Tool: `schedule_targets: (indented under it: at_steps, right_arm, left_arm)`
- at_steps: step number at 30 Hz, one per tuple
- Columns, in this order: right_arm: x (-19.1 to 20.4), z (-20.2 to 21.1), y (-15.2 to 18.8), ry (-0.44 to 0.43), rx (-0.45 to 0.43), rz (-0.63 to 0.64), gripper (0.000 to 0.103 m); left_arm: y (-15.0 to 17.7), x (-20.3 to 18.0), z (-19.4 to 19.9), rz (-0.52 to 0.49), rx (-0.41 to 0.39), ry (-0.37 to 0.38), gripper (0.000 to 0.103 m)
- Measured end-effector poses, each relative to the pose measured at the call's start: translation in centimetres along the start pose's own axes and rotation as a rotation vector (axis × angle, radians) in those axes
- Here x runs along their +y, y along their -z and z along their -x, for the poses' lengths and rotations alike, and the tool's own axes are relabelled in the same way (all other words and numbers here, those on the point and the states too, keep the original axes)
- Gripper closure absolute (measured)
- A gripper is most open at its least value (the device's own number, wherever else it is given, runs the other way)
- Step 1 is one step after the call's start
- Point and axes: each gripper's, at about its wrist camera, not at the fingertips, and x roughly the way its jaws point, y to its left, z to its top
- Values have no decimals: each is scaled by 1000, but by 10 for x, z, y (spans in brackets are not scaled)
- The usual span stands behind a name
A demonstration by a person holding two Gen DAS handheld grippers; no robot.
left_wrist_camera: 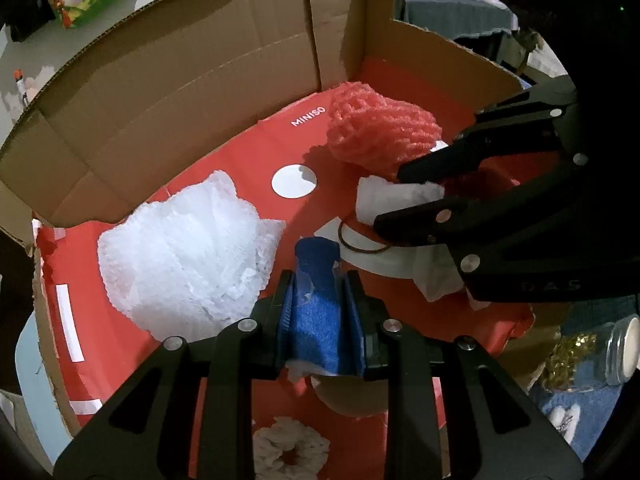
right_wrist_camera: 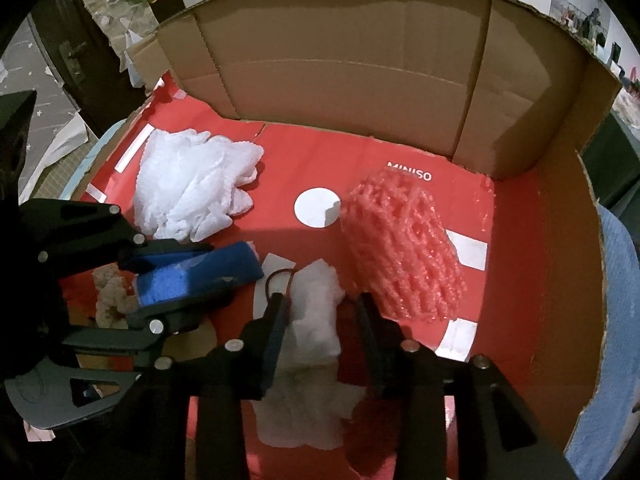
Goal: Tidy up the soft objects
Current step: 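Lower the white tissue and blue roll into the box with both tools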
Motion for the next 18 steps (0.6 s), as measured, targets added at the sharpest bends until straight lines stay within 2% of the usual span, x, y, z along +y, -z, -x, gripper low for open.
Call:
schedule_targets:
  at_steps: [5,16,17,18]
  right_arm:
    - [0,1,1,3,-3,0,58]
    - [-1,8,4,5,-18,8,57]
    - [-1,8,4,5,-19,7,57]
    - [-1,8,4,5,-20,7,57]
  left_arm:
    - [-1,2,-3,27,9,14,79]
    - [1,3,0,52,18,23,78]
    - [1,3,0,55,17,26,77]
    - [0,4,0,59,15,28,71]
